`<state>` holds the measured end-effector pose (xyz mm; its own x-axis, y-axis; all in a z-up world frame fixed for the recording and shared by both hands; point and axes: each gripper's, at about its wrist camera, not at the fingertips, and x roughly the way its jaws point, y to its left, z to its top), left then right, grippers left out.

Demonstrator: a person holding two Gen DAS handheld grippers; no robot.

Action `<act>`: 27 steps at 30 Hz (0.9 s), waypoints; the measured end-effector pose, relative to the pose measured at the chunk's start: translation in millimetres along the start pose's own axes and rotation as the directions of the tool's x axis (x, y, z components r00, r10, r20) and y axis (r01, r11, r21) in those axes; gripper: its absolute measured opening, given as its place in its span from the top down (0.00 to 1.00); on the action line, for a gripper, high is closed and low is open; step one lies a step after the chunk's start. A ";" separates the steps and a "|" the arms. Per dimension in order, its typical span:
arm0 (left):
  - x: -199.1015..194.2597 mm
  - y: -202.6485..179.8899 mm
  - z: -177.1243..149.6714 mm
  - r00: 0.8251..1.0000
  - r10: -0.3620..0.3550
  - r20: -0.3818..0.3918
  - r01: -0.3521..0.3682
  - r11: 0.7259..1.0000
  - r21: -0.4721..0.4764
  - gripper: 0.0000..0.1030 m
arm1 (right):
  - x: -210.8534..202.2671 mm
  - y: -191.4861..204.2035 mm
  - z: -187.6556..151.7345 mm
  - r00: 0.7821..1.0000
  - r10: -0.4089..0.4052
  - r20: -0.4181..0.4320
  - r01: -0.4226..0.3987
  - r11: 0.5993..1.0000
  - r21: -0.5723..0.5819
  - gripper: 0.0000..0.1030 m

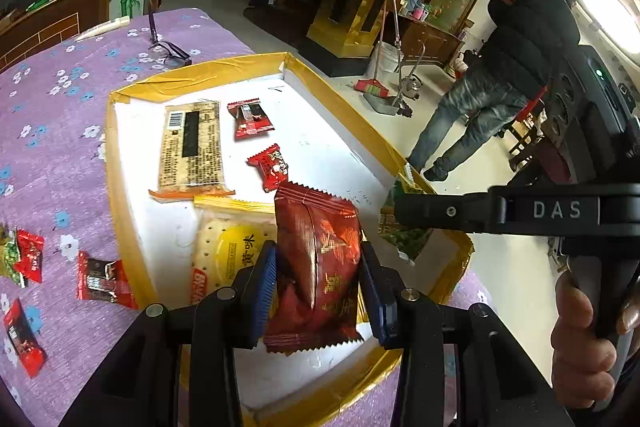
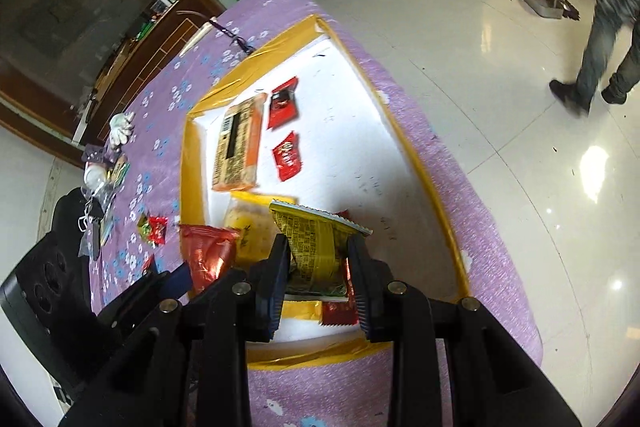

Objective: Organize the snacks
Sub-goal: 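Carry the red pouch and yellow pack over the tray with both tools, then open left tool to drop the red pouch while right tool releases the yellow pack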

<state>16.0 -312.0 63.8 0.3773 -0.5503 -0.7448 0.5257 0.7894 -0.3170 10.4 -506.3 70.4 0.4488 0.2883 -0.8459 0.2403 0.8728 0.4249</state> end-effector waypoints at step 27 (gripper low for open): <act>44.5 5.8 16.3 0.998 0.051 -0.026 -0.050 0.999 0.013 0.60 | 45.4 -6.2 33.3 0.999 -0.017 -0.046 0.016 1.000 -0.012 0.72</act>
<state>48.3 -336.4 38.4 0.3835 -0.5024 -0.7749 0.5156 0.8126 -0.2717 57.9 -511.7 40.1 0.4051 0.2914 -0.8666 0.2375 0.8817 0.4076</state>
